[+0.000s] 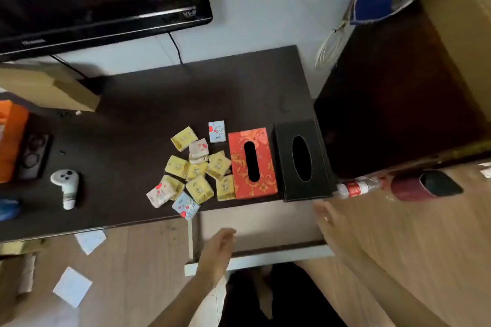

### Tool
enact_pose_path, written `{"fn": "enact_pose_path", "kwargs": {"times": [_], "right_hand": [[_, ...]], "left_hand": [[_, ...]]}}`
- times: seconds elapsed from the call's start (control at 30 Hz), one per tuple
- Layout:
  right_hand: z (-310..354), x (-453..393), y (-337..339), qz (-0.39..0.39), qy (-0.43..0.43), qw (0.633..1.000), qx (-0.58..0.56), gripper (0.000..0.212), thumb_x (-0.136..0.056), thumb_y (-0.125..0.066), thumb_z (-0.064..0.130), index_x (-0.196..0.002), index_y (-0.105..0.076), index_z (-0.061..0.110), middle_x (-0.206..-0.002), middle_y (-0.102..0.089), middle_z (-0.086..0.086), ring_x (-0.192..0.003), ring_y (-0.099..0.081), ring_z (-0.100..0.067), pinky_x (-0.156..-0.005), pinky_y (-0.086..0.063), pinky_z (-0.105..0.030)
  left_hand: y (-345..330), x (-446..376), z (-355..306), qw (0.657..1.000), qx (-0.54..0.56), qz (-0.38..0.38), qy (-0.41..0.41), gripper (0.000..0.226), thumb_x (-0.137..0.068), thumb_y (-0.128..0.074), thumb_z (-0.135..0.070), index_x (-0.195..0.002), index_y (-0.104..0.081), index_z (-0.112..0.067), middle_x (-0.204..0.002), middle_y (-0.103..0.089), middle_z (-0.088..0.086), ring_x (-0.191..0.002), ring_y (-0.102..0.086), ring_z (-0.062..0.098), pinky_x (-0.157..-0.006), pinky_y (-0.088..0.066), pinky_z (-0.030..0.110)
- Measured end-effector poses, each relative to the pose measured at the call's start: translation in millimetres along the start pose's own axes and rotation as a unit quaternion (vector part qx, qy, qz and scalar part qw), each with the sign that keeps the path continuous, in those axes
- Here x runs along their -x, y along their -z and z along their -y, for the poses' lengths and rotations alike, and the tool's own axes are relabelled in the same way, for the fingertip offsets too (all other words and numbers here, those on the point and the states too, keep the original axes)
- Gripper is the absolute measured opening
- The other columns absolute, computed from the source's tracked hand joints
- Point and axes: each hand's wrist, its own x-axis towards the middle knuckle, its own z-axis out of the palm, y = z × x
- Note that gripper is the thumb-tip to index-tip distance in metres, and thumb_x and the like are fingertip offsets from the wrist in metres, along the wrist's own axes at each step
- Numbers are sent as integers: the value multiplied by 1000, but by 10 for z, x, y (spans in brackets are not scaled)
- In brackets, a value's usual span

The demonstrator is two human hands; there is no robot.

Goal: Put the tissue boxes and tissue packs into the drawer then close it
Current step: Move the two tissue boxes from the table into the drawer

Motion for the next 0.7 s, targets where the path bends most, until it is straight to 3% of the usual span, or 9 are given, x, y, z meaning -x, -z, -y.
{"fn": "enact_pose_path", "kwargs": {"times": [0.07, 0.13, 0.23, 0.3, 0.4, 0.53, 0.6, 0.7], "right_hand": [[267, -252, 47, -44, 90, 992, 70, 32, -99, -60, 11, -125, -61, 29, -124, -63, 11, -116, -60, -7, -98, -51, -32], [570, -531, 95, -94, 139, 980, 103, 46, -94, -65, 6, -137, -55, 19, -138, -57, 2, -129, -53, -16, -107, -47, -37], [749, -883, 67, -124, 103, 974, 160, 68, -92, -70, 10, -151, -37, 8, -155, -41, -13, -141, -42, -31, -113, -43, -51], [751, -1107, 69, -99, 49, 984, 141, 80, -92, -71, 16, -157, -25, 8, -160, -35, -15, -146, -36, -35, -115, -38, -55], [678, -1364, 32, -41, -6, 998, 40, 77, -93, -70, 20, -156, -27, 10, -154, -46, -13, -142, -45, -35, -114, -41, -52], [570, -1528, -27, -81, -9, 997, 15, 63, -92, -70, 19, -148, -42, 12, -143, -59, -10, -132, -56, -32, -102, -46, -36], [549, -1557, -37, -98, -9, 995, 18, 62, -91, -71, 18, -147, -45, 13, -141, -61, -10, -129, -58, -32, -100, -48, -38], [552, -1548, -21, -122, -13, 992, 19, 57, -87, -71, 15, -142, -53, 14, -133, -67, -9, -123, -62, -32, -92, -49, -34]], "left_hand": [[26, -268, -271, 995, -49, -48, -75, 26, -97, -56, -10, -108, -66, -31, -104, -69, -14, -91, -63, 5, -70, -46, 12], [66, -545, -696, 989, -68, -92, -97, 31, -96, -56, -19, -123, -59, -32, -111, -62, -24, -96, -61, -3, -69, -44, 10], [23, -888, -1106, 981, -89, -119, -127, 46, -94, -59, -35, -138, -49, -24, -127, -51, -19, -112, -54, 4, -90, -48, 27], [-33, -1112, -1304, 977, -124, -118, -128, 42, -92, -63, -36, -129, -53, -19, -125, -57, -11, -113, -57, 13, -90, -53, 36], [-161, -1351, -1474, 969, -195, -110, -101, 43, -86, -68, -31, -120, -49, -12, -113, -60, 4, -99, -62, 26, -77, -56, 44], [-301, -1523, -1478, 958, -237, -148, -63, 54, -85, -70, -26, -125, -41, -6, -116, -55, 11, -92, -59, 30, -60, -42, 35], [-301, -1562, -1505, 958, -237, -153, -56, 51, -84, -69, -23, -123, -41, -5, -112, -57, 11, -83, -58, 27, -51, -36, 30], [-247, -1551, -1560, 960, -232, -152, -42, 51, -79, -75, -20, -117, -43, -9, -104, -62, 9, -80, -60, 24, -50, -36, 28]]}}
